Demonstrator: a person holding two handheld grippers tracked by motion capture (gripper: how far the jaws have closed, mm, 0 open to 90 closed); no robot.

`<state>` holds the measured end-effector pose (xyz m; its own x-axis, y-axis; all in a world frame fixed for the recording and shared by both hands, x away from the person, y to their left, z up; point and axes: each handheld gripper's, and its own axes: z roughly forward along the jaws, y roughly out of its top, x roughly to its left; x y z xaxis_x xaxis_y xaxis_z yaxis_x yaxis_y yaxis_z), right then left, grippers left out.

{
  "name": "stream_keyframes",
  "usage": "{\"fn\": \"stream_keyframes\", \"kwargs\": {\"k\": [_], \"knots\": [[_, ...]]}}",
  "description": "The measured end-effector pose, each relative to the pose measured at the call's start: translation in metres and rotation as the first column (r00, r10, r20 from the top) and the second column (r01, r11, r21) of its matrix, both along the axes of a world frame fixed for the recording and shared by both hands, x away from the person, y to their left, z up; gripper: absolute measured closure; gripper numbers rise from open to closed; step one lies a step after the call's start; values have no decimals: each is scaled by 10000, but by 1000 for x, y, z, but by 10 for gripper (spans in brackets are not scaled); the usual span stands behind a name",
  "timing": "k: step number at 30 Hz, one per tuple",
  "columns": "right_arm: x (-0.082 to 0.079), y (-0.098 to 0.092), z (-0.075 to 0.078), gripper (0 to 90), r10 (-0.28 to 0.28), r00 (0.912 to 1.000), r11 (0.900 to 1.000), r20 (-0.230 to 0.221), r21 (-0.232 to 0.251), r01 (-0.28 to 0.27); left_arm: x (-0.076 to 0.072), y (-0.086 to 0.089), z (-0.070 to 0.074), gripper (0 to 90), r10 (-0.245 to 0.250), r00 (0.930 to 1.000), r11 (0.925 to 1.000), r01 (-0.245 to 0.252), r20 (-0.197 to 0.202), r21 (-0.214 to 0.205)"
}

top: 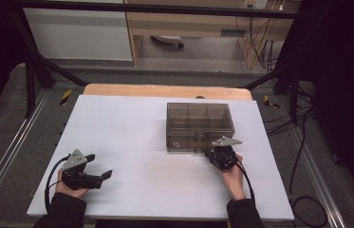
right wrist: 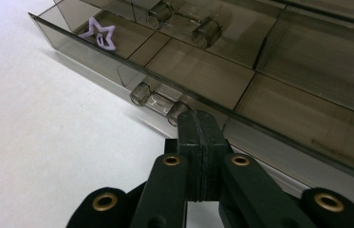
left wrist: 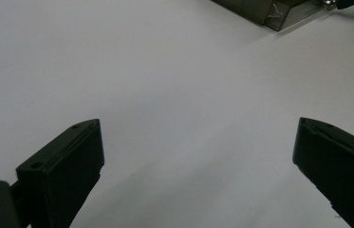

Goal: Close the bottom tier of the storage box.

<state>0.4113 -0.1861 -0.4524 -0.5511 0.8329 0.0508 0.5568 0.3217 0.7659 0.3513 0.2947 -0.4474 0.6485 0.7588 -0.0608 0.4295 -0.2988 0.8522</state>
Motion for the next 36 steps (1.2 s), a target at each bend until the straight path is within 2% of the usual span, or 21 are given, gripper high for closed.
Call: {"fn": "stream_keyframes", "kwargs": {"k": [36], "knots": [[13,0,0,900,-252,9996,9997,83,24,251,0,1,0,27,15,10000,10000,-15,3,-4]]}}
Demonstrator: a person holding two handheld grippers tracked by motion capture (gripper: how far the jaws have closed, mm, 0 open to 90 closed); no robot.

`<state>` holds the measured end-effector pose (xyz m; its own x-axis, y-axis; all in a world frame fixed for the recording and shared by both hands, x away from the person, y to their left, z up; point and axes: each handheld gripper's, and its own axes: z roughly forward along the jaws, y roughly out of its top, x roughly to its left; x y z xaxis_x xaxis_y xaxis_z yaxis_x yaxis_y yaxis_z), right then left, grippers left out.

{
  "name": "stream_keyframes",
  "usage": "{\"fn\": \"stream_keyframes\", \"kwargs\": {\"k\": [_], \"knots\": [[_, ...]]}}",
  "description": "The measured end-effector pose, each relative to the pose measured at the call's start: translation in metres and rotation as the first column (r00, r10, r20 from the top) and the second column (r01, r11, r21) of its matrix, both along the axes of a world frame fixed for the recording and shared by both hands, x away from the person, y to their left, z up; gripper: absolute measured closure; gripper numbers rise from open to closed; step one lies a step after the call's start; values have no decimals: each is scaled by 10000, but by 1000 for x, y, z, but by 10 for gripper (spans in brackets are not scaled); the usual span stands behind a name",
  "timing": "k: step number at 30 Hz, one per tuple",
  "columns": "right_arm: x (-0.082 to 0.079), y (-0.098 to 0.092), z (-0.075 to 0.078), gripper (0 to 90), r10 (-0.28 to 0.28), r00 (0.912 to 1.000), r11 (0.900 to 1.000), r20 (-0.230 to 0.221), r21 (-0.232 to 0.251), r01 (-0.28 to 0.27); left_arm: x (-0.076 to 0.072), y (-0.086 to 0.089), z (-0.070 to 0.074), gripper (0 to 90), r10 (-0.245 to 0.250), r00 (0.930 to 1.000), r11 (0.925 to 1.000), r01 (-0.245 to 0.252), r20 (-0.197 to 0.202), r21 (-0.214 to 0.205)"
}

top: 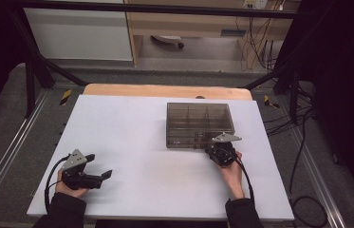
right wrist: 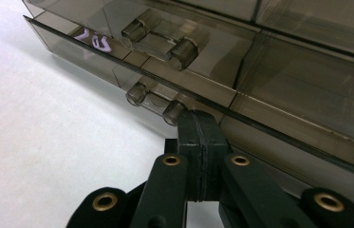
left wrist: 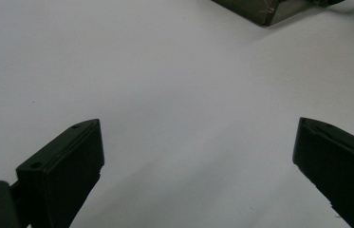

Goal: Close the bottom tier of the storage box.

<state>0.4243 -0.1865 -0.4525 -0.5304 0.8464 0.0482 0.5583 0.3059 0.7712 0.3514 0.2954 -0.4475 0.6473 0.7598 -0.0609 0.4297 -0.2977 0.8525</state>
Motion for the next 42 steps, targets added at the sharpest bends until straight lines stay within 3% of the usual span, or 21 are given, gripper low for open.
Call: {"fn": "stream_keyframes", "kwargs": {"k": [20,28,37,42], "knots": [[6,1,-1,900,-117,9999,9999,106,58,117,0,0,0,27,0,10000,10000,0,-2,-8],[1,1,3,899,-36,9998,10000,205,82,34,0,0,0,27,13,10000,10000,-13,-22,-20],[-22,-2,24,711,330,9972,9979,673,529,-366,0,0,0,28,5,10000,10000,-5,-14,1],[-33,-7,31,478,393,9959,9968,818,661,-447,0,0,0,28,-5,10000,10000,5,-22,6]]}}
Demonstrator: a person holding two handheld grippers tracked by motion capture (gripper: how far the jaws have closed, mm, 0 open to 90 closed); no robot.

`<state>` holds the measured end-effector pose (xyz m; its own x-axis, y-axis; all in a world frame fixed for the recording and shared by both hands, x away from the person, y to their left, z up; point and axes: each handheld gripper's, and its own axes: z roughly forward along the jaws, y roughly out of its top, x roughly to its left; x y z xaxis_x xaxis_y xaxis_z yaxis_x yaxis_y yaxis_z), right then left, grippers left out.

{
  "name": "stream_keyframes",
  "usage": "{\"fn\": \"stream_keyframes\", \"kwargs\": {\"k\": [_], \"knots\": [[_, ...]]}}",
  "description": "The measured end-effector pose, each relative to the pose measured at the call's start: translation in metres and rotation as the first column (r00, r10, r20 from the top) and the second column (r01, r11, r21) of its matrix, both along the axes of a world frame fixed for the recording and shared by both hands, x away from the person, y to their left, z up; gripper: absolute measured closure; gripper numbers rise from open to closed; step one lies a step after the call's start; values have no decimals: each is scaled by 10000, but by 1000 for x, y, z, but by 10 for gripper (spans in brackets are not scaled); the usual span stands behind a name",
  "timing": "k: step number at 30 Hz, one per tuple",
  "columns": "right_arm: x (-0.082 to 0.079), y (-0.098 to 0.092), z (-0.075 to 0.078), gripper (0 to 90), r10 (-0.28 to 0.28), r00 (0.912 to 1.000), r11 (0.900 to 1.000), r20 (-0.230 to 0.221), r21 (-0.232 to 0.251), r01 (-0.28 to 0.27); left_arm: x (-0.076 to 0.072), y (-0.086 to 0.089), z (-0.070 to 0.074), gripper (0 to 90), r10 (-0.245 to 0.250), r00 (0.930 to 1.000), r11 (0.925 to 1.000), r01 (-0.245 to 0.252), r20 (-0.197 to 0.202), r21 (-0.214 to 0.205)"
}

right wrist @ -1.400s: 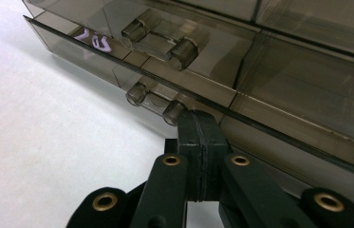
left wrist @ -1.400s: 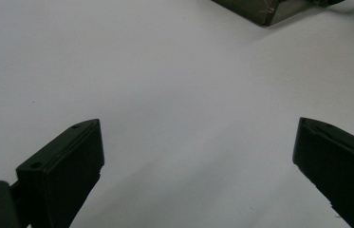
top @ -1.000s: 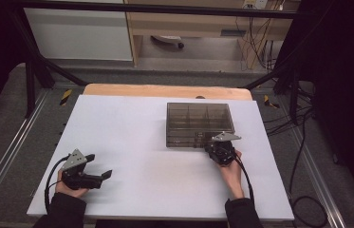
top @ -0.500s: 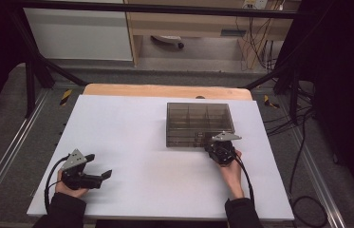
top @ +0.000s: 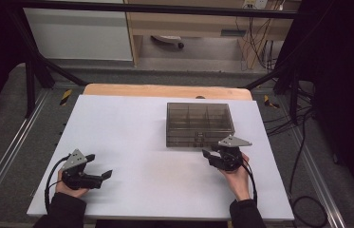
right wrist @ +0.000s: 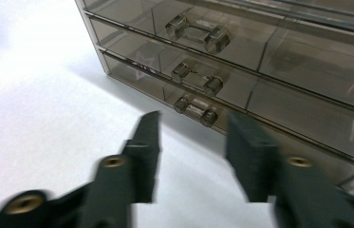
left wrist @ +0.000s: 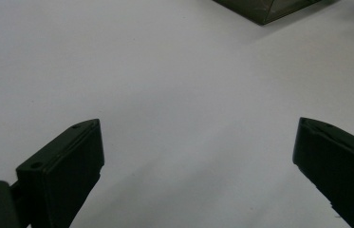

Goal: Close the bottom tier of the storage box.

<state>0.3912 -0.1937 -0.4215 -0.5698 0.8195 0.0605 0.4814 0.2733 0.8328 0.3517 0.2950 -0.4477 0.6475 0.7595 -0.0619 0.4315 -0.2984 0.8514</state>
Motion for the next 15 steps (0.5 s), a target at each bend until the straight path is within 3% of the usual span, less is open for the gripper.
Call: {"fn": "stream_keyframes", "kwargs": {"k": [4,6,8,10,15], "knots": [[-7,-3,3,336,-129,9996,9999,249,-55,131,0,0,0,28,-4,10000,10000,4,12,5],[-10,-4,4,295,-158,9996,9998,237,-100,161,0,0,0,28,-6,10000,10000,6,5,0],[-12,-5,4,196,-134,9998,9999,165,-88,136,0,0,0,28,6,10000,10000,-6,-3,-5],[-15,-6,3,161,-71,10000,10000,-42,-9,71,0,0,0,27,7,10000,10000,-7,-6,0],[-22,-11,2,63,-117,9999,9997,10,224,117,0,0,0,27,-3,10000,10000,3,-9,2]]}}
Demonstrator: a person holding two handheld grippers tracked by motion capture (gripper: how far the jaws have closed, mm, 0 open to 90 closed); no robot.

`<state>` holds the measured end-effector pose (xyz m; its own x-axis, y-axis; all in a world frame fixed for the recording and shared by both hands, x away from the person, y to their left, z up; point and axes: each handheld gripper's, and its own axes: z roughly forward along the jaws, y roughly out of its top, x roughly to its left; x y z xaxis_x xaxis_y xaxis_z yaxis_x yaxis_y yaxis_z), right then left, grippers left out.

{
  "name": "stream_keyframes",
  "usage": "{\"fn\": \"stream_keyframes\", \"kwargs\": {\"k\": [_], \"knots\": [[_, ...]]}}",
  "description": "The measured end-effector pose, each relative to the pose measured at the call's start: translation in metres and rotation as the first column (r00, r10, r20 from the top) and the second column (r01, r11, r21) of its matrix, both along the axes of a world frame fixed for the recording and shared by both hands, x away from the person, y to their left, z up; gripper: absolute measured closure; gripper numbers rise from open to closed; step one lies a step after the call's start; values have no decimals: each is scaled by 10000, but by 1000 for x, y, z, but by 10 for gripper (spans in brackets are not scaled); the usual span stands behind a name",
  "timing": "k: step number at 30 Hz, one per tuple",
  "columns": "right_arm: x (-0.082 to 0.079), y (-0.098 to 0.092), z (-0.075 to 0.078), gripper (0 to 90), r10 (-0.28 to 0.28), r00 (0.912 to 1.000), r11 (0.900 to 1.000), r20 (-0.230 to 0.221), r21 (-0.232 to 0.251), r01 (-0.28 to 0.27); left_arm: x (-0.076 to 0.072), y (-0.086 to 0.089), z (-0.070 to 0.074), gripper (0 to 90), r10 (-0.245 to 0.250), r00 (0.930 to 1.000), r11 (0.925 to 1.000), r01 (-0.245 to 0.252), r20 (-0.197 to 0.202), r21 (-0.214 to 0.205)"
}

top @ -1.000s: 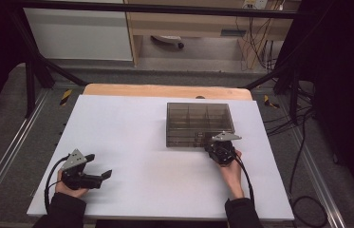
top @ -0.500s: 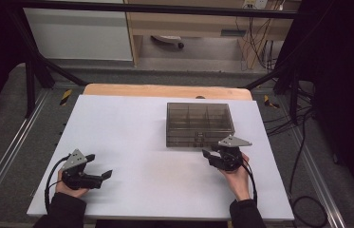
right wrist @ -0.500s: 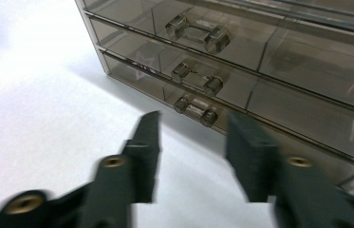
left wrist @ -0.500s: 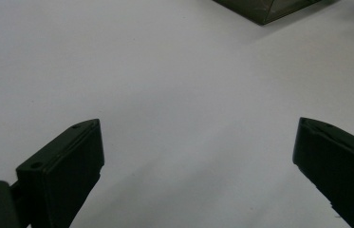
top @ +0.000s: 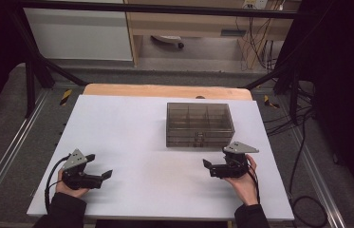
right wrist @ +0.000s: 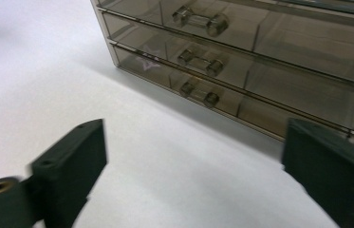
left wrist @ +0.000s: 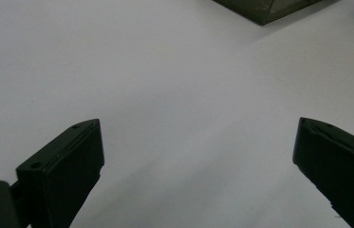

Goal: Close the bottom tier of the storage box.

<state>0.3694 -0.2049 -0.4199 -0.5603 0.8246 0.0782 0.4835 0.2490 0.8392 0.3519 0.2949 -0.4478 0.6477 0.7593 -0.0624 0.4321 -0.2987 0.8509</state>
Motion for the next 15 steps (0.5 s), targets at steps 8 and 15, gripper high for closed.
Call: {"fn": "stream_keyframes", "kwargs": {"k": [8,15], "knots": [[-11,-18,-7,23,-232,9996,9995,173,232,228,0,0,0,27,-5,10000,10000,5,-16,18],[-18,-34,-15,8,-184,9997,9996,143,230,181,0,0,0,27,-16,10000,10000,17,-49,27]]}}
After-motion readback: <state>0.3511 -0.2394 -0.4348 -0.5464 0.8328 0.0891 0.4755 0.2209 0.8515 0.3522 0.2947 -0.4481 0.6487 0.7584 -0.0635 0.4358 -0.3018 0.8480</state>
